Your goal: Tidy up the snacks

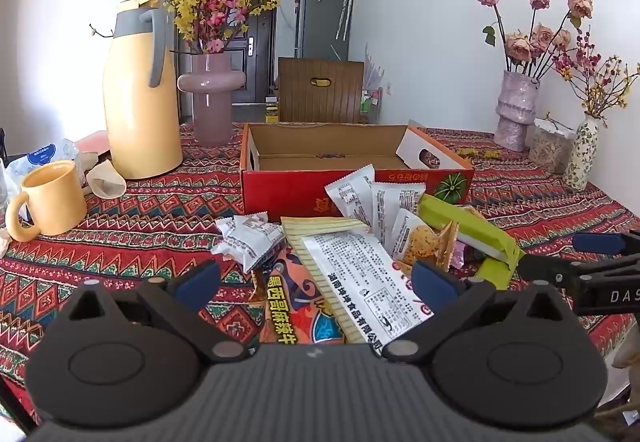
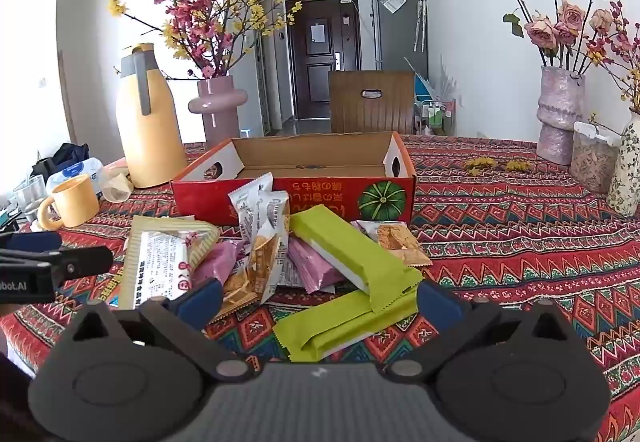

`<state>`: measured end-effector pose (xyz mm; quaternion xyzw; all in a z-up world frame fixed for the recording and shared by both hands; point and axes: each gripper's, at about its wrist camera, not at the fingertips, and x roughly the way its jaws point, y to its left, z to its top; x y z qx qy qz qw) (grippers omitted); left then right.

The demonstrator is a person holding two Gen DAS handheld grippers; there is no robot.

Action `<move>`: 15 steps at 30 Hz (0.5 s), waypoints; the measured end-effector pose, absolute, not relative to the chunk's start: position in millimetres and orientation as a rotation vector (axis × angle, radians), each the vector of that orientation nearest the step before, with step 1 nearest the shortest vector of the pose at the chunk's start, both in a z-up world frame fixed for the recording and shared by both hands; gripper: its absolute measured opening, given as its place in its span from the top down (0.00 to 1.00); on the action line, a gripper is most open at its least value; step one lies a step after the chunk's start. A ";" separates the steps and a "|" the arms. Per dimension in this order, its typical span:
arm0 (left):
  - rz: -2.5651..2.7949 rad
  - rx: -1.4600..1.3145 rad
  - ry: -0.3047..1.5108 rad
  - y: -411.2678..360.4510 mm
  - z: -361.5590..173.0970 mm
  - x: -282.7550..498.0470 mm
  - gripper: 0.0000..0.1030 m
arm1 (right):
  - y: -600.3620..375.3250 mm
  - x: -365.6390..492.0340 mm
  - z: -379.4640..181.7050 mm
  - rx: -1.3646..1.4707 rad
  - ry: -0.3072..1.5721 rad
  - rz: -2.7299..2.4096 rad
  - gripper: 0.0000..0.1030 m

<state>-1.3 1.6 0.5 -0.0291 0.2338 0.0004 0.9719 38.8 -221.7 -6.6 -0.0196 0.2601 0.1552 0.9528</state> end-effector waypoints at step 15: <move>0.005 -0.045 0.498 0.4 -2.0 0.9 0.00 | -222.6 38.3 -6.4 -0.034 0.532 0.316 0.00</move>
